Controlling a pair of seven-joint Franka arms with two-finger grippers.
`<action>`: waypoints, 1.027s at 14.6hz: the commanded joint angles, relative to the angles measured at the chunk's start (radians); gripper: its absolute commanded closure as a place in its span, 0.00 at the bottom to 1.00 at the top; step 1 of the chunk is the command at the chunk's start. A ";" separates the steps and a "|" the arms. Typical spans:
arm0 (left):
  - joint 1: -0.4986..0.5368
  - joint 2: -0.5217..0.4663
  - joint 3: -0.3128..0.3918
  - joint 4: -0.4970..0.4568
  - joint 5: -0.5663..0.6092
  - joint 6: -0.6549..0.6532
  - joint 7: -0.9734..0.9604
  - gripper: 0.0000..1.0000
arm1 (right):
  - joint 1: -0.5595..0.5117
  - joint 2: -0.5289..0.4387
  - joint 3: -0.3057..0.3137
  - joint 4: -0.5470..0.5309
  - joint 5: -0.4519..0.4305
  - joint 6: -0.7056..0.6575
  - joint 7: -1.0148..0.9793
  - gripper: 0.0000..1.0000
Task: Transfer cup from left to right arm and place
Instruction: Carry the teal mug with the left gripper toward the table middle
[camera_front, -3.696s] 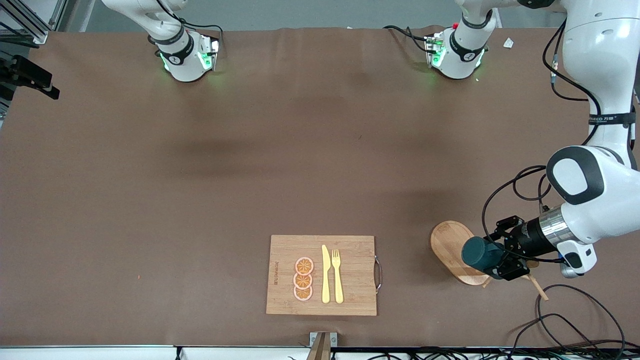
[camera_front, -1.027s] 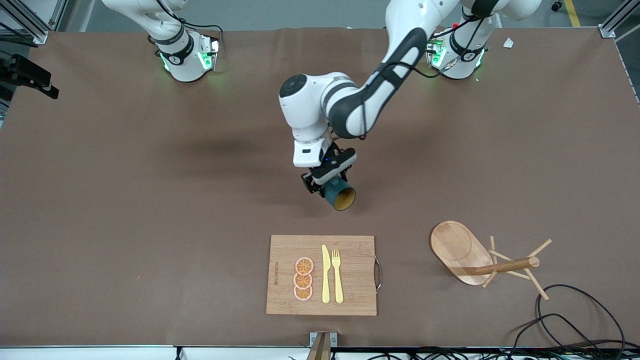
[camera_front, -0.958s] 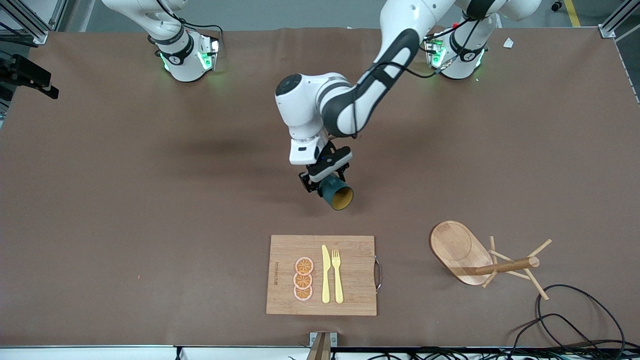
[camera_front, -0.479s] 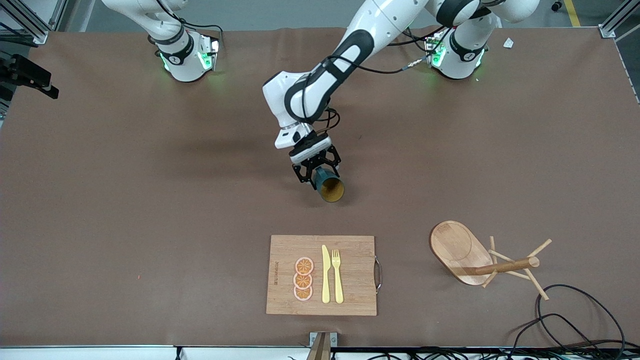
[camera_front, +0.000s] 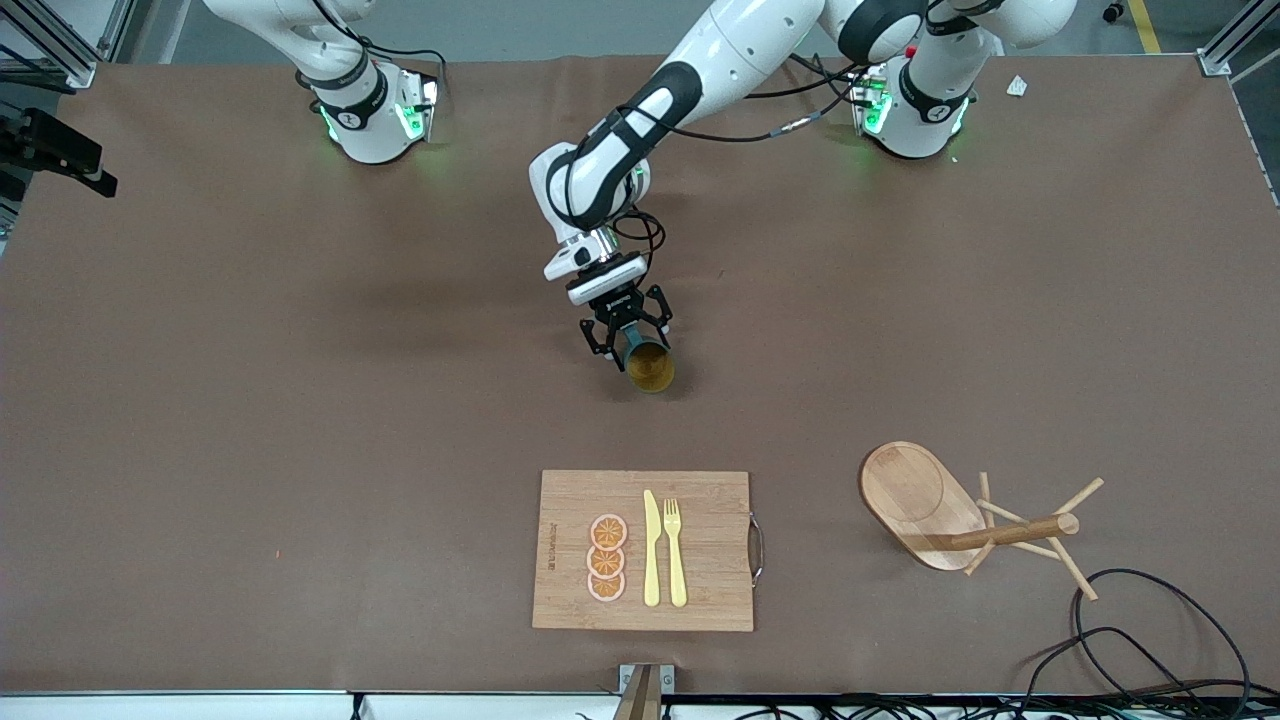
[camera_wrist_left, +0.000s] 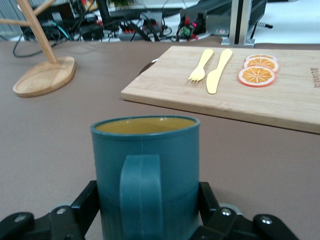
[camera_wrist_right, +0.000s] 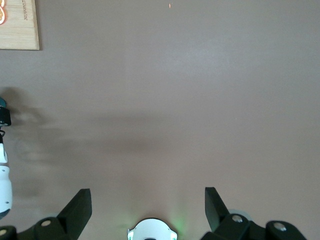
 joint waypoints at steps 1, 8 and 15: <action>-0.044 0.051 0.010 0.016 0.044 -0.049 -0.040 0.36 | -0.019 -0.011 0.003 0.002 -0.003 -0.003 0.001 0.00; -0.084 0.058 0.007 0.016 0.069 -0.070 -0.107 0.00 | -0.042 0.071 0.002 0.007 -0.001 0.005 -0.009 0.00; -0.120 -0.042 -0.056 0.019 -0.118 -0.142 -0.089 0.00 | -0.035 0.229 0.008 -0.016 0.010 0.111 0.000 0.00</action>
